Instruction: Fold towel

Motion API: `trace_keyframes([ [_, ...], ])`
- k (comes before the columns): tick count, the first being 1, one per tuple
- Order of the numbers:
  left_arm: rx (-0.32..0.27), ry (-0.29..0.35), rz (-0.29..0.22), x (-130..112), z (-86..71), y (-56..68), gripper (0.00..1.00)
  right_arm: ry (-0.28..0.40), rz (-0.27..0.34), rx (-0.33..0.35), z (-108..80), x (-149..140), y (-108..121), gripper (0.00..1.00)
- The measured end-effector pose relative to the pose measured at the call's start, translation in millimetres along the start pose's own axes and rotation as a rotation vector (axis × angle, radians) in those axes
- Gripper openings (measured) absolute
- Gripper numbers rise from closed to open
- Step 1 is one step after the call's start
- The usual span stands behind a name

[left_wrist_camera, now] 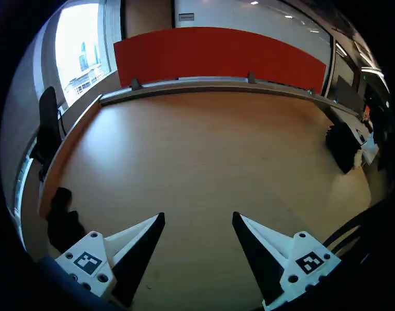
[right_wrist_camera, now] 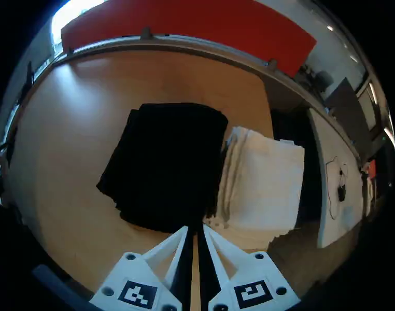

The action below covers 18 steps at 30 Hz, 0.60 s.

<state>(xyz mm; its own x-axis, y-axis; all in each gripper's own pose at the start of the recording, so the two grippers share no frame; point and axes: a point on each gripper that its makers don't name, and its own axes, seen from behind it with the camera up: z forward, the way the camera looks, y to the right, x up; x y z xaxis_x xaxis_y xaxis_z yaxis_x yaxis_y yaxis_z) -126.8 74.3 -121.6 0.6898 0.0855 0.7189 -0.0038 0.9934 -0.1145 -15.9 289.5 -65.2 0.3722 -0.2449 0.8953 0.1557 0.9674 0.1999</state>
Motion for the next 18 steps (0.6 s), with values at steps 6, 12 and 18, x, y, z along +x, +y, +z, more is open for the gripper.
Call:
trace_keyframes([
  [6,0.000,-0.001,0.001,-0.8,-0.3,-1.5,0.97,0.007,0.012,-0.009,0.8,-1.5,0.1,0.09],
  [12,0.000,0.002,-0.001,-1.2,-1.8,-3.3,0.97,0.009,0.012,-0.033,-1.3,-6.3,3.3,0.38],
  [18,-0.006,0.004,-0.006,-1.7,-1.9,-2.3,0.97,0.038,0.026,-0.060,-5.9,-7.3,3.9,0.83],
])
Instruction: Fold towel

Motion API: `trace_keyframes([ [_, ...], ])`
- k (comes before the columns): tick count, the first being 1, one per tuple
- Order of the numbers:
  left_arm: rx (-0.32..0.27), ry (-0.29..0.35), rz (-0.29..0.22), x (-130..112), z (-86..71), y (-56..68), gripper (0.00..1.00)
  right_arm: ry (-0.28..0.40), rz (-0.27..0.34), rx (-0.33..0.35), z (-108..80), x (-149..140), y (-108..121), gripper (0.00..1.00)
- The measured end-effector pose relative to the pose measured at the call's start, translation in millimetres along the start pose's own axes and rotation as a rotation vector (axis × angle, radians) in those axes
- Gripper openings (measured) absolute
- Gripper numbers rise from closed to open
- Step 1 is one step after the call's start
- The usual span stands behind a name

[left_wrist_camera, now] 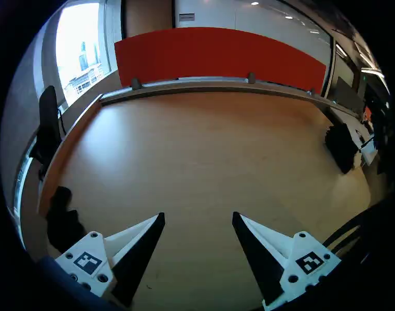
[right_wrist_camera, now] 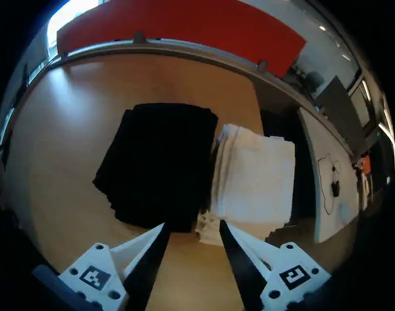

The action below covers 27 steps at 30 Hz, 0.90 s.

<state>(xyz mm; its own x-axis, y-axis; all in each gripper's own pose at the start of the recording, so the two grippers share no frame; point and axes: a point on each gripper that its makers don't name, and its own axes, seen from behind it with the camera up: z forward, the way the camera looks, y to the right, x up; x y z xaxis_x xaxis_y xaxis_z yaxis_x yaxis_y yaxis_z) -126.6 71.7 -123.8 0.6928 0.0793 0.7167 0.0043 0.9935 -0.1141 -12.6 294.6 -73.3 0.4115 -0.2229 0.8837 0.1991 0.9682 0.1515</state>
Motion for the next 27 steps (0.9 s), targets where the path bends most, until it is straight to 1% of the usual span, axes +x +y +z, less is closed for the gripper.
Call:
trace_keyframes([
  [1,-0.001,0.001,0.000,0.1,0.0,0.3,0.97,0.006,0.006,0.002,-0.4,0.6,-1.3,0.93],
  [2,-0.002,0.001,0.000,0.3,0.0,0.6,0.97,0.011,0.012,0.004,-0.8,1.2,-2.7,1.00],
  [12,-0.008,0.012,0.002,2.7,-2.1,0.6,0.97,0.058,0.069,0.014,-5.4,9.2,-13.0,1.00],
  [15,-0.008,0.017,0.000,4.4,-2.8,-0.7,0.97,0.087,0.098,0.016,-7.7,13.1,-18.3,1.00],
  [21,-0.010,0.029,0.000,8.8,-5.0,-2.8,0.97,0.161,0.210,0.018,-12.4,25.6,-28.5,1.00],
  [24,-0.012,0.034,-0.002,11.0,-5.7,-3.7,0.97,0.193,0.262,0.004,-15.2,28.6,-30.7,1.00],
  [27,-0.013,0.037,-0.002,12.7,-5.8,-4.0,0.97,0.219,0.298,-0.018,-17.9,30.1,-31.4,1.00],
])
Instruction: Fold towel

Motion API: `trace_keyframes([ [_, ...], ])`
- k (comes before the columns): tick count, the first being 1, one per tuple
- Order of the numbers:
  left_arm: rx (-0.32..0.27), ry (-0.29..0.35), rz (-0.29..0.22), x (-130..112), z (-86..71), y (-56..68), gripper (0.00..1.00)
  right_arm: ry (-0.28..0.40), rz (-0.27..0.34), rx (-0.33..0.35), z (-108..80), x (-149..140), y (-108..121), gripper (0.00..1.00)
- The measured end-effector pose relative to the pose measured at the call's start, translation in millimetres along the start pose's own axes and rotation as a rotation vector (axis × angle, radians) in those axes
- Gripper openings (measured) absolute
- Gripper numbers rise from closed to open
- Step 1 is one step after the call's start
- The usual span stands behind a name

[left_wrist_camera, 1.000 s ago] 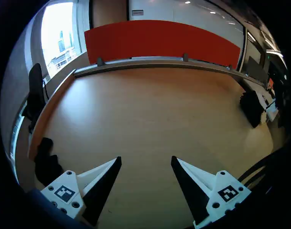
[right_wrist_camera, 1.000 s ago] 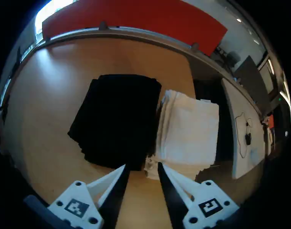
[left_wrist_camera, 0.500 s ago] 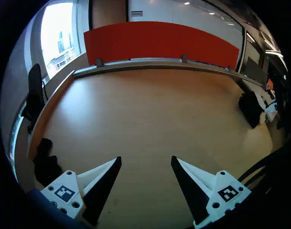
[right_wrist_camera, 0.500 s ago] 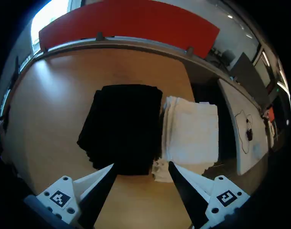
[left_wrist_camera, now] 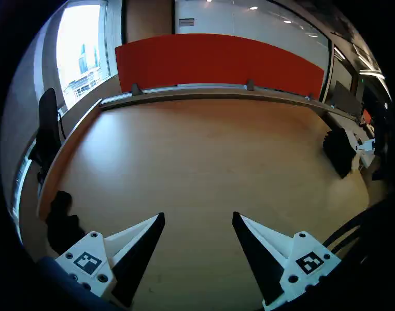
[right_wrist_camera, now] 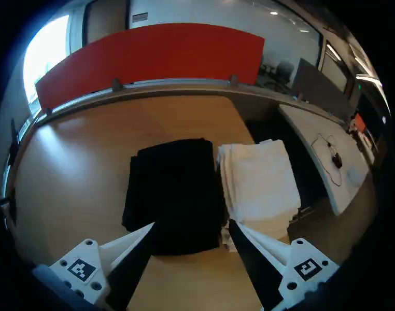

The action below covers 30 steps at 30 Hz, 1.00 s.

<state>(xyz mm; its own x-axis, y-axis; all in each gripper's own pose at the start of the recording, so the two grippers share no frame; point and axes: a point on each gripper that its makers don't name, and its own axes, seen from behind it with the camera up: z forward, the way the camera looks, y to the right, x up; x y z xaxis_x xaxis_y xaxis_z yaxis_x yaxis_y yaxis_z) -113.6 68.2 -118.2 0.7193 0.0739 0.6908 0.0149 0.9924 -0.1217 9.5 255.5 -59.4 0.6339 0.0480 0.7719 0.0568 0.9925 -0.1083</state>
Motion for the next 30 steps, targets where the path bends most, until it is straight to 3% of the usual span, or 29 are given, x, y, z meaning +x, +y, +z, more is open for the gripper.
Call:
trace_keyframes([
  [11,-0.005,0.012,0.014,6.2,-0.9,-0.7,0.97,0.101,0.066,-0.045,-5.6,14.6,-10.6,1.00],
  [21,0.001,0.037,0.010,15.1,-1.8,-4.1,0.97,0.305,0.097,-0.056,-27.1,52.3,-26.7,1.00],
  [30,0.020,0.071,0.032,25.9,-4.1,-9.3,0.97,0.524,0.076,-0.058,-58.6,88.1,-48.5,1.00],
])
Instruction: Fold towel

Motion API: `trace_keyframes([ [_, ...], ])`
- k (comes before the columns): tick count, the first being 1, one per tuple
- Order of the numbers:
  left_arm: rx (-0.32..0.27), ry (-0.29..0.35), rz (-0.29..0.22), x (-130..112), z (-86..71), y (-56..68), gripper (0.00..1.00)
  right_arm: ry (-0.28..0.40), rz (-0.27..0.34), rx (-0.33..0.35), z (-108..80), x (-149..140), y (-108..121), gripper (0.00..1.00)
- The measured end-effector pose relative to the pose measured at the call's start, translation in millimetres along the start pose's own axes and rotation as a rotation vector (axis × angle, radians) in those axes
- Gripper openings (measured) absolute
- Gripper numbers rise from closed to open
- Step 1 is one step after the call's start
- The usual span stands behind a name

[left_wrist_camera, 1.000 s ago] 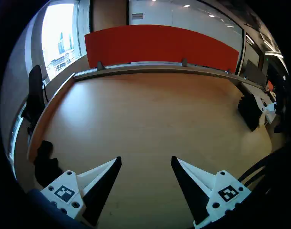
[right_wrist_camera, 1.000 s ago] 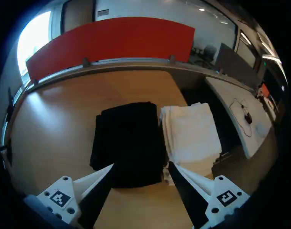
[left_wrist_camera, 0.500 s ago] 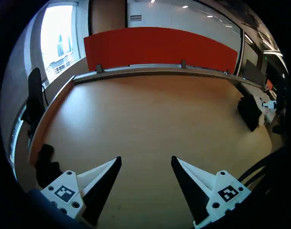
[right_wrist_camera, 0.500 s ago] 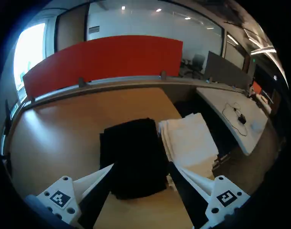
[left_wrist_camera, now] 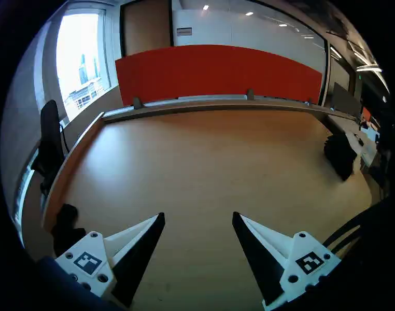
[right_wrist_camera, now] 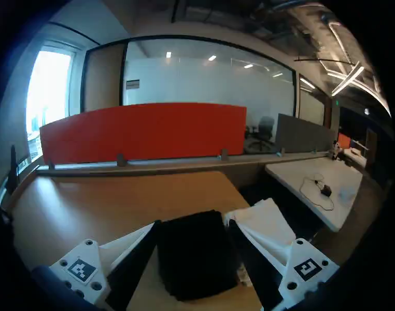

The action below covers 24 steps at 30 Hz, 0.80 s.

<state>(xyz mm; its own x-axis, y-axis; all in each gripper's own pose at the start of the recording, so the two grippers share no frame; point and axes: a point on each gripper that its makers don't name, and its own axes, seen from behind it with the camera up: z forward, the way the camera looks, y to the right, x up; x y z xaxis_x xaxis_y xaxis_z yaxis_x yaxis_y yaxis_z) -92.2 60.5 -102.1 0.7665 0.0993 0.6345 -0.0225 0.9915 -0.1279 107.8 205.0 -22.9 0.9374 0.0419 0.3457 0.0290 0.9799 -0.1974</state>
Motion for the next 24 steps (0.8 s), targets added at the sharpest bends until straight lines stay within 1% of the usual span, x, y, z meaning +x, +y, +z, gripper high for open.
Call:
trace_keyframes([
  [3,0.004,0.009,-0.002,3.5,0.2,-1.6,0.97,0.039,-0.005,0.004,-3.9,6.3,-8.4,1.00],
  [9,0.008,0.031,-0.004,10.7,1.7,-5.1,0.97,0.083,-0.008,0.001,-8.8,16.1,-17.9,1.00],
  [12,0.011,0.056,-0.001,18.0,2.4,-7.1,0.97,0.097,-0.015,0.010,-11.4,20.4,-23.4,1.00],
  [15,0.010,0.102,-0.004,30.4,1.9,-8.4,0.97,0.106,-0.024,0.017,-13.9,25.4,-28.3,1.00],
  [18,0.019,0.158,-0.016,45.6,1.2,-12.6,0.97,0.113,-0.030,0.022,-16.3,29.8,-33.0,1.00],
  [24,0.060,0.273,-0.036,79.6,-0.8,-26.9,0.96,0.136,-0.031,0.034,-21.8,39.2,-43.4,1.00],
])
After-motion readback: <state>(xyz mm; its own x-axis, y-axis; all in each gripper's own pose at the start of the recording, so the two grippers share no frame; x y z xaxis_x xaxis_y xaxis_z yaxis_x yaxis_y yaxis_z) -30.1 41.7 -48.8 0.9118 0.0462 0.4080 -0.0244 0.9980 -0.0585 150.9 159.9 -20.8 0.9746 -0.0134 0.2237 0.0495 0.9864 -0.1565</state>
